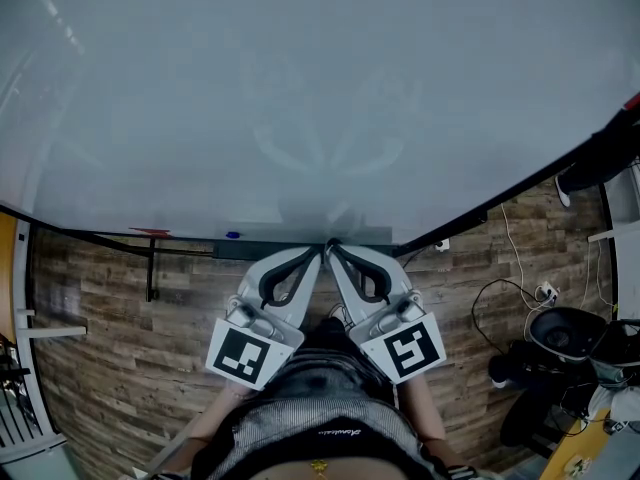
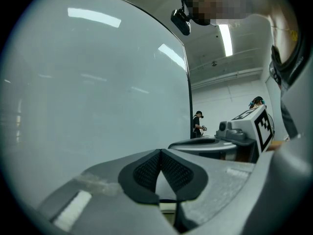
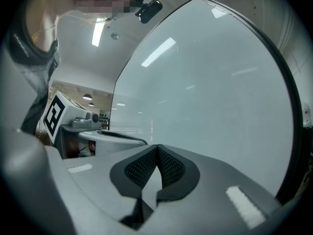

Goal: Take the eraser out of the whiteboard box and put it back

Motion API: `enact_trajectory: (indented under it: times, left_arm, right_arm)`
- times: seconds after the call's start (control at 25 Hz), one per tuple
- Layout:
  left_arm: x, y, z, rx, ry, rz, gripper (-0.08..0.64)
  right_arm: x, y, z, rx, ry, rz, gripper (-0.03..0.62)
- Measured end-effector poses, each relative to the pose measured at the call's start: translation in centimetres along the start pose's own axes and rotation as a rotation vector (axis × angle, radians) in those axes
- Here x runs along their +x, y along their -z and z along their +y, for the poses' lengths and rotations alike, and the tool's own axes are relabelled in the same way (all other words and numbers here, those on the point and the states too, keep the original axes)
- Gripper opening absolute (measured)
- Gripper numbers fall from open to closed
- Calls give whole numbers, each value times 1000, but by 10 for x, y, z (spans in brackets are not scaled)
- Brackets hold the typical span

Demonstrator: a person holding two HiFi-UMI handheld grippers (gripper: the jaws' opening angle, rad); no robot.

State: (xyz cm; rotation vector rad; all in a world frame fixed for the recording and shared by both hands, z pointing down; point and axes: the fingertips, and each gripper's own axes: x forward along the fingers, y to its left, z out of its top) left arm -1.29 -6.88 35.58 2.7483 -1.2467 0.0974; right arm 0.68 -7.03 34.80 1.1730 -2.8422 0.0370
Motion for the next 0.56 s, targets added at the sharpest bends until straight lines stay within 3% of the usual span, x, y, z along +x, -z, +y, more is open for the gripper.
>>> enact_trajectory:
  times: [0.56]
  left_arm:
    - [-1,1,-1,-1,-2,8,2]
  right_arm:
    - [0,0,4,-18,-8,15,-2]
